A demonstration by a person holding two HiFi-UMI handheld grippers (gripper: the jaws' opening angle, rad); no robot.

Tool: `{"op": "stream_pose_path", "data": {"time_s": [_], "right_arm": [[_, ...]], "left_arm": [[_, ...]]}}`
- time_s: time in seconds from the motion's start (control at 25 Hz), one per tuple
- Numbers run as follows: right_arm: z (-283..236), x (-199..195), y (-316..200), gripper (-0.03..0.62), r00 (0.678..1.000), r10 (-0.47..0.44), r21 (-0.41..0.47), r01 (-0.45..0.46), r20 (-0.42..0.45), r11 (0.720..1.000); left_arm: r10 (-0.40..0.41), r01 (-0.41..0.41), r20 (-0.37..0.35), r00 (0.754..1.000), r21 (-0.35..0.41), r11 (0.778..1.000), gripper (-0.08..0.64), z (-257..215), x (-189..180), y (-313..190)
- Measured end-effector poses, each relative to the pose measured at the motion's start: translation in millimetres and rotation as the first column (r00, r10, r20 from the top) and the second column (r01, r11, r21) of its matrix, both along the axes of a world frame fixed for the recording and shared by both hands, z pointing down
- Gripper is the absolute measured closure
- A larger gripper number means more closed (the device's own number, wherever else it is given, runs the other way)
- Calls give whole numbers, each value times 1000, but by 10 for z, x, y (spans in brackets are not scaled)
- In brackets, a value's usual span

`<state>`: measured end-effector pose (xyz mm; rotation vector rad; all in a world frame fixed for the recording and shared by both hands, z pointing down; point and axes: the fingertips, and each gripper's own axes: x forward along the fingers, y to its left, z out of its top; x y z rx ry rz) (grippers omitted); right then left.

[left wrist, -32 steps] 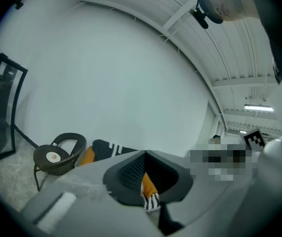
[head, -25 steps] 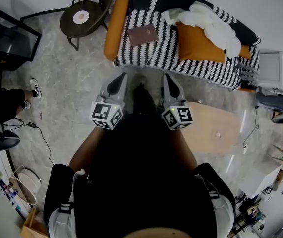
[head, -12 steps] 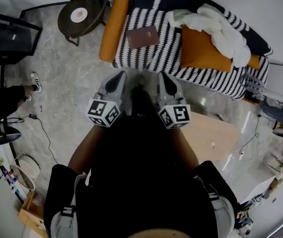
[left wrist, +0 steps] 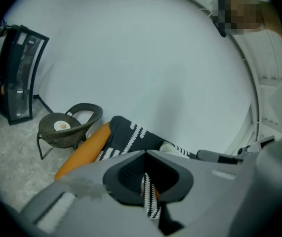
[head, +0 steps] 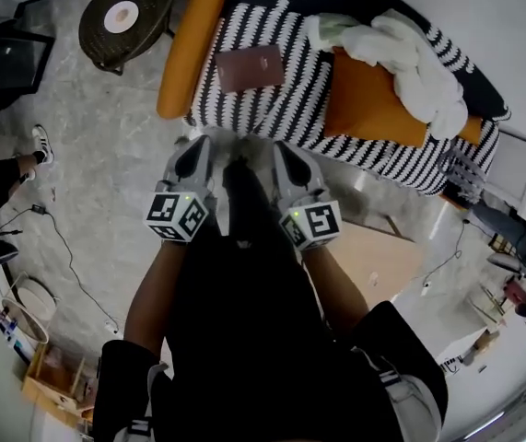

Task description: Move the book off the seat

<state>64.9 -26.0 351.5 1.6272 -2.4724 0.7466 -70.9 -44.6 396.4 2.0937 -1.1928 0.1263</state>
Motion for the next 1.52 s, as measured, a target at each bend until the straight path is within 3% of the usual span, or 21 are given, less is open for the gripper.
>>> {"op": "stream_pose_path", "data": {"time_s": [0.28, 0.56, 0.92, 1.12, 1.32, 1.52], "right_arm": [[631, -72, -257, 584, 999, 29, -71, -30, -19, 997], [1219, -266, -563, 584, 998, 39, -122, -44, -41, 992], [1842, -602, -596, 584, 997, 45, -252, -60, -66, 966], [2175, -737, -562, 584, 998, -7, -307, -11, -59, 952], [2363, -771, -480, 584, 998, -2, -334, -21, -68, 942], [2473, -673, -392, 584, 997, -9, -375, -18, -72, 927]], "left_arm": [[-13, 6, -64, 998, -114, 993, 554, 936, -11, -247], [16, -30, -74, 997, -196, 980, 554, 1844, -144, -435], [1, -42, -143, 990, -281, 959, 551, 2876, -298, -682], [5, -64, -175, 985, -328, 942, 486, 3358, -179, -723], [7, -85, -212, 977, -363, 928, 429, 3717, -88, -647], [-39, -68, -242, 970, -417, 906, 382, 3991, 59, -639]]}}
